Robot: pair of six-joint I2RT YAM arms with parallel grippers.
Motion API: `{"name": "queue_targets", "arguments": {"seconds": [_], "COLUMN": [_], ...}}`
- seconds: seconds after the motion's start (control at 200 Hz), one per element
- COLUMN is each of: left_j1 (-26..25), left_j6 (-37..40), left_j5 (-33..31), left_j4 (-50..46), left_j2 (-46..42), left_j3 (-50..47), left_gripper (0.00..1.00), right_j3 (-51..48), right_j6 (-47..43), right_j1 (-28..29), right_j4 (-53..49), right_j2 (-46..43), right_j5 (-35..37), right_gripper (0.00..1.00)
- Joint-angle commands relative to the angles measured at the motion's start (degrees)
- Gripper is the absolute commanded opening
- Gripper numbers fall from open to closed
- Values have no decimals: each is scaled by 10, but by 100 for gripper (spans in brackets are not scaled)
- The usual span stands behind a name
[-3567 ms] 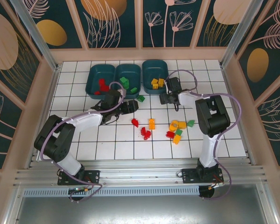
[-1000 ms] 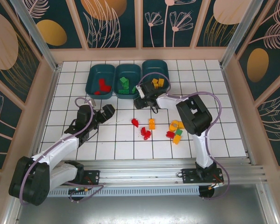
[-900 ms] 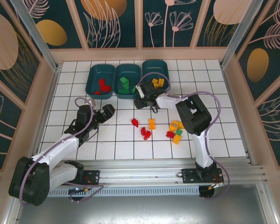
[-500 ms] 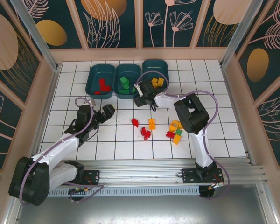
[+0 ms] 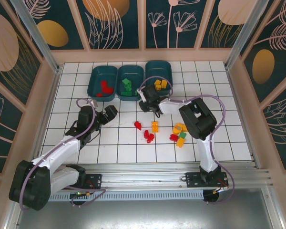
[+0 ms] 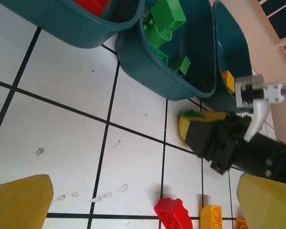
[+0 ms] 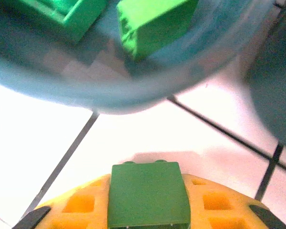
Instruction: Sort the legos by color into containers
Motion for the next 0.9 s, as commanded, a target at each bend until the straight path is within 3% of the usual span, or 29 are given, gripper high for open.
{"name": "queue_targets", "arguments": {"seconds": [0.0,0.16,0.305,0.46,0.53,0.59,0.661,0.751,0.896], "left_j1": [1,1,1,1,0,0,-1,-15,-109], "left_j6": [22,23,17,35,43,50,51,49,45], "left_j5": [-30,-70,-76,-37,-12,15,34,39,-3], "left_j4": [-25,-35,-40,-56,-55,-46,-34,-26,-32], "left_j2": [-12,-40,-59,-56,-48,-39,-27,-5,63], "left_j3": [23,19,11,16,16,17,17,25,61], "left_gripper": [98,98,98,99,98,97,93,90,86], "right_j3": [-39,-20,97,214,260,285,289,275,168], "right_j6": [17,33,36,43,46,46,46,47,65], "right_j1": [23,22,13,5,0,-1,-1,-1,-1], "right_j4": [21,24,4,-19,-40,-51,-51,-47,-15], "right_j2": [-92,-119,-18,69,98,110,105,79,-15], "right_j5": [21,5,-9,-18,-23,-17,-15,-9,15], "right_gripper": [20,21,21,24,30,46,55,58,58]}}
